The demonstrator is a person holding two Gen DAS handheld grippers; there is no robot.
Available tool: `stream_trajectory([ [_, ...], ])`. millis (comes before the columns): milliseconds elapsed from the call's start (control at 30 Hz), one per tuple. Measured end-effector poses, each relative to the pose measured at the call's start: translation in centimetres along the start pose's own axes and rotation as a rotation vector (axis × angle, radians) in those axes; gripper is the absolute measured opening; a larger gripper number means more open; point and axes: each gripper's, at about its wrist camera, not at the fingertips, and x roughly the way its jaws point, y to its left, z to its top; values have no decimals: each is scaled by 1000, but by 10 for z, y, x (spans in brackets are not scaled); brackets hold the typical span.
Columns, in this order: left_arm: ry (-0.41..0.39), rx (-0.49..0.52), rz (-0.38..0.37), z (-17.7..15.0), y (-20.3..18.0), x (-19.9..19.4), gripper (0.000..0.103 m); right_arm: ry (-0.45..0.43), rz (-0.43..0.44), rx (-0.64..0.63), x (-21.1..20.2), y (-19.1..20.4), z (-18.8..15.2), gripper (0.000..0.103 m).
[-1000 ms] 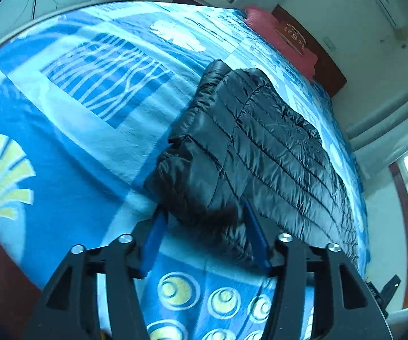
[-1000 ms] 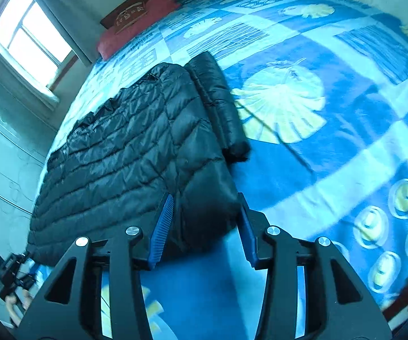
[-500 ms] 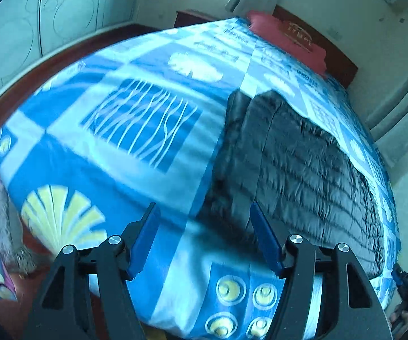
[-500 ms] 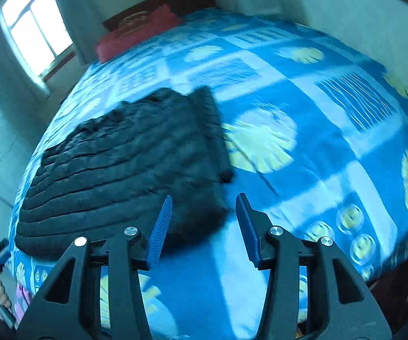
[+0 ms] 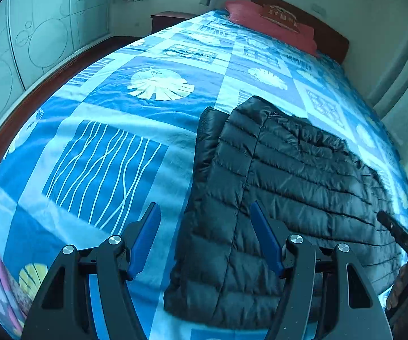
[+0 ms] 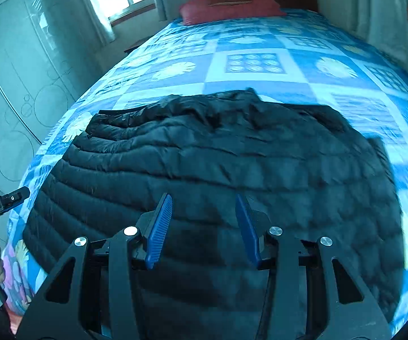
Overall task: Fold large clothes
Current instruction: 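Grasp the jacket edge with the left gripper and lift it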
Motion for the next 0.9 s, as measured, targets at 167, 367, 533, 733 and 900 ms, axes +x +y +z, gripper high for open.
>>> stream_trajectory([
  [167, 46, 33, 3, 8, -5, 19, 65, 74, -36, 5, 39, 3, -4, 46],
  [367, 82, 73, 13, 17, -11, 40, 65, 68, -73, -33, 55, 6, -17, 47],
  [533, 132, 81, -6, 22, -8, 64, 70, 55, -73, -36, 57, 6, -22, 47],
  [733, 190, 70, -56, 19, -5, 93, 78, 44, -70, -38, 59, 4, -23, 48],
  [900, 241, -19, -175, 18, 11, 107, 79, 33, -70, -42, 58, 4, -26, 48],
])
